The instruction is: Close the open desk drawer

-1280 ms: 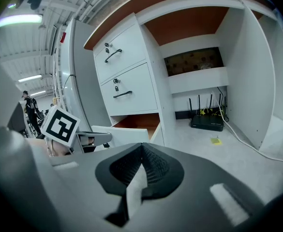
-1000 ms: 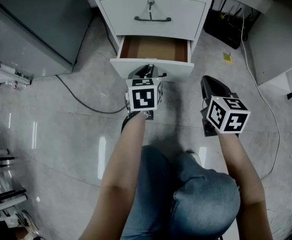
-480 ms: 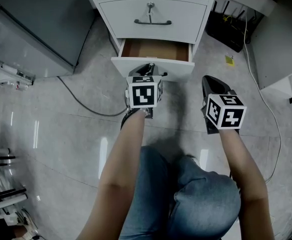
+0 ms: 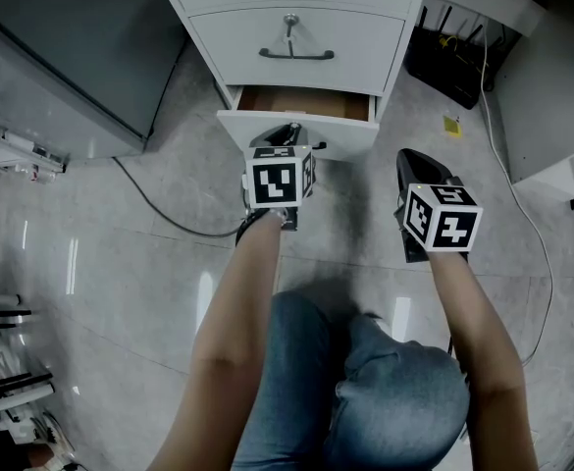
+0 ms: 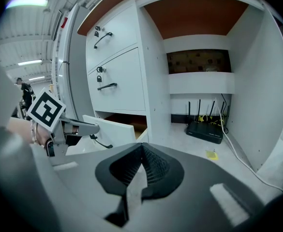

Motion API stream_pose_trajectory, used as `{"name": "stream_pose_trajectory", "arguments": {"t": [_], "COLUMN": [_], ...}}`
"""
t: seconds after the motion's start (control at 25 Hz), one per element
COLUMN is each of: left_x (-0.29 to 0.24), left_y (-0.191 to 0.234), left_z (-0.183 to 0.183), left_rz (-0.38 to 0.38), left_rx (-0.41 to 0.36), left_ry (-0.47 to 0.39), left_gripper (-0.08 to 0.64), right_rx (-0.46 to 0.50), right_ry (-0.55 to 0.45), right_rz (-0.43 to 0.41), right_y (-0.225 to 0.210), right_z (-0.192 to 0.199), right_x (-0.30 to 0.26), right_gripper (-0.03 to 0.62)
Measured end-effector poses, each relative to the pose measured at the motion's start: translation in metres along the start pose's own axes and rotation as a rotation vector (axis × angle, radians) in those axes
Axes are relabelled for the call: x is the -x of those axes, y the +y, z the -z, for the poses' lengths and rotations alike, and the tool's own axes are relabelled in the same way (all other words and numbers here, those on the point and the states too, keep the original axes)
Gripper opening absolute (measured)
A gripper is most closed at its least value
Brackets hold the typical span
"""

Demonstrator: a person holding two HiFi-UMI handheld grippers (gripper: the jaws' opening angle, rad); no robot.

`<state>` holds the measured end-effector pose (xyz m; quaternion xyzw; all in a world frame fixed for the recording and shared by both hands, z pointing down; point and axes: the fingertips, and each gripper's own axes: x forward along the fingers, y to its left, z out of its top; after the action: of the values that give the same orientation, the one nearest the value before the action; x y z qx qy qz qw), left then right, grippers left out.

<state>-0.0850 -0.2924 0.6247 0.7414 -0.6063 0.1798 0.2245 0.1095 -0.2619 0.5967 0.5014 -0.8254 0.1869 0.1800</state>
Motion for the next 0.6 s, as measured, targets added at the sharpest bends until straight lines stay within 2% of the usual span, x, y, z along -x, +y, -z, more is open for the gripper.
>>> {"name": "stream_pose_trajectory", "arguments": {"t": [0.6], "left_x": [-0.021], "left_y": [0.004], "left_z": [-0.014], "left_rz": [-0.005], "left_rx": [0.030], "left_ry": [-0.016], "left_gripper": [0.094], "right_rx": [0.037], "right_ry": [0.009], "right_rz": [-0.019], "right_y": [-0.003], "right_z": [-0.007], "right_x": [-0.020], "right_gripper": [-0.002]}}
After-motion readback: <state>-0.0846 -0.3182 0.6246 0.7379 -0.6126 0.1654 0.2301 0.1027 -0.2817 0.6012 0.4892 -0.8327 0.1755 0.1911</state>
